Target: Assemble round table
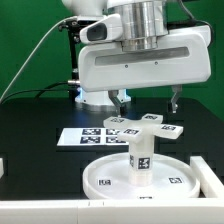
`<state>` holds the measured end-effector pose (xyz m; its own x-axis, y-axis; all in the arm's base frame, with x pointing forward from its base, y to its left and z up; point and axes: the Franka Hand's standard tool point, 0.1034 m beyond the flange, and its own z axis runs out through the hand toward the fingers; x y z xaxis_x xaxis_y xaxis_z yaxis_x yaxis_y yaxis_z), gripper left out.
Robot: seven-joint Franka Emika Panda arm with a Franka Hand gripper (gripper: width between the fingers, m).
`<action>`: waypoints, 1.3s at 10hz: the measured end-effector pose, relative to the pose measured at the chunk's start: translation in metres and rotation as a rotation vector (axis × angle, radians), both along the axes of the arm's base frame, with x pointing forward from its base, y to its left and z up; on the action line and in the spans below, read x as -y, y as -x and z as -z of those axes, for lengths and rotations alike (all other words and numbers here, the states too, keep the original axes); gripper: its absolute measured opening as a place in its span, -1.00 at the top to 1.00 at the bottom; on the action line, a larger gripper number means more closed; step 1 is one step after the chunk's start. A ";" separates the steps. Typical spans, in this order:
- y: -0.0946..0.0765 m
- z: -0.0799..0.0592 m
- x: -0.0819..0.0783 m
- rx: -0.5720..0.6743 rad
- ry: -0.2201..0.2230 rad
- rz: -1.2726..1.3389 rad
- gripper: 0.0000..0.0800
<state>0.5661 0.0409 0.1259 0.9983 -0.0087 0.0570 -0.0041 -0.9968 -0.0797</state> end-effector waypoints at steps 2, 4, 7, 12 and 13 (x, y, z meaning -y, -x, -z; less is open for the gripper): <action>-0.003 0.001 0.001 0.001 0.062 -0.271 -0.62; -0.003 0.001 0.001 0.001 0.059 -0.262 -0.62; 0.002 0.008 0.000 -0.007 0.058 -0.205 -0.62; 0.006 0.027 0.002 -0.021 0.068 -0.203 -0.62; 0.007 0.031 0.000 -0.025 0.071 -0.196 -0.62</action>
Offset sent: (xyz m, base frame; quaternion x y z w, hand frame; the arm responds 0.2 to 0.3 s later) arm 0.0000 0.0000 0.0000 0.0000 0.0000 0.0000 1.0000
